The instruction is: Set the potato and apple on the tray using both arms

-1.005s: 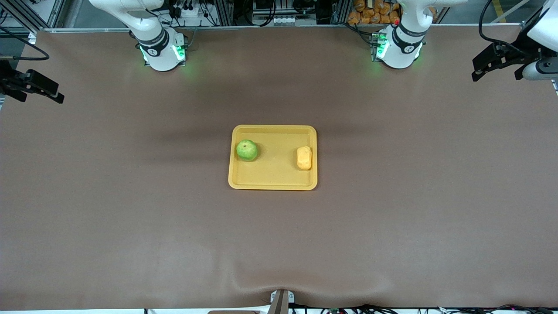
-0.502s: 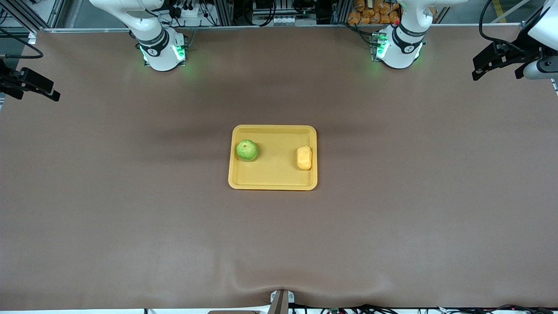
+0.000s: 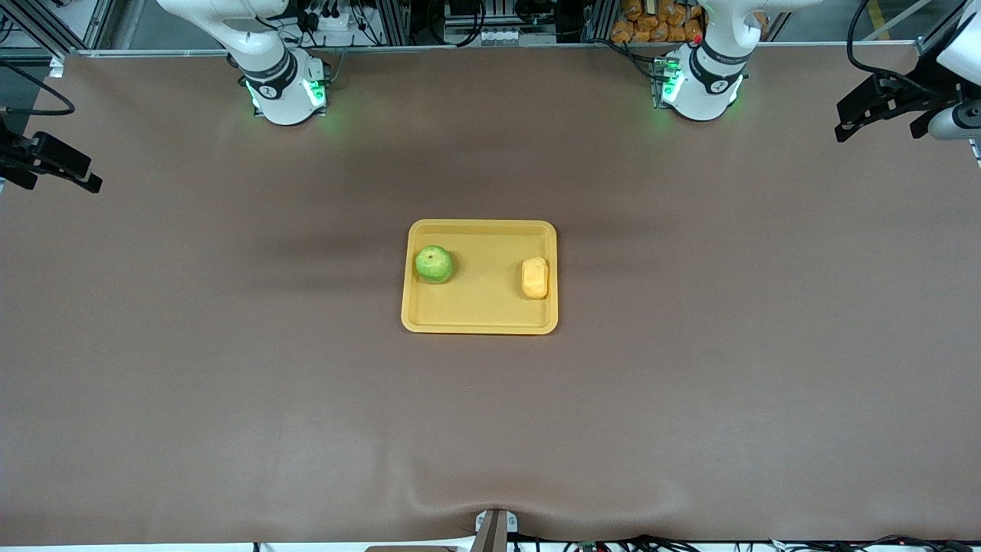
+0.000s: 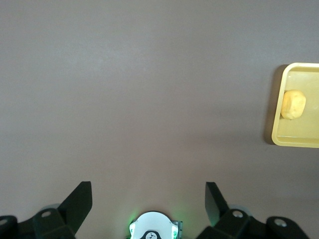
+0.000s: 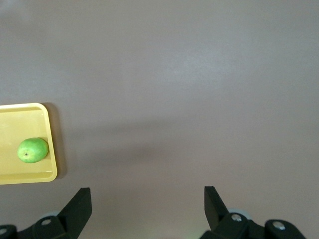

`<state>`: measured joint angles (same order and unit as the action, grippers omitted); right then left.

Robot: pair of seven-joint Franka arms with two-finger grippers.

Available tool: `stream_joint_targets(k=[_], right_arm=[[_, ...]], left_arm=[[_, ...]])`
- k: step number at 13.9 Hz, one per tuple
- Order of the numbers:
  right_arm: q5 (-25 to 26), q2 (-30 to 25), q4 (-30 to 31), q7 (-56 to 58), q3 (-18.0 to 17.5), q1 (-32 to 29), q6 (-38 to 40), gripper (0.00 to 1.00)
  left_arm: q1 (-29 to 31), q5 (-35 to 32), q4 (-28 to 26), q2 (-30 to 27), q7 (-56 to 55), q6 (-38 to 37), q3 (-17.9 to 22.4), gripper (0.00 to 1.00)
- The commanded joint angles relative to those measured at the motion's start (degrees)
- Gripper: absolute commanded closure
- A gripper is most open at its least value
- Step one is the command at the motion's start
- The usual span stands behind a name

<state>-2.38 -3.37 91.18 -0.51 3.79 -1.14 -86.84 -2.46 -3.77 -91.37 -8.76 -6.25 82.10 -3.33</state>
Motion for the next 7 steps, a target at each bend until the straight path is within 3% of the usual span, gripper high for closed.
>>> stream_joint_targets(k=[1, 7], right_arm=[[-1.13, 2.67, -1.62, 0.94, -0.8, -0.18, -1.04, 0.0], [-0.26, 4.6, -1.62, 0.95, -0.8, 1.14, -2.64, 0.0]], left_arm=[[0.44, 0.25, 0.75, -0.21, -0.35, -1.15, -0.27, 0.0], [0.44, 0.17, 0.75, -0.03, -0.79, -1.15, -0.27, 0.0]])
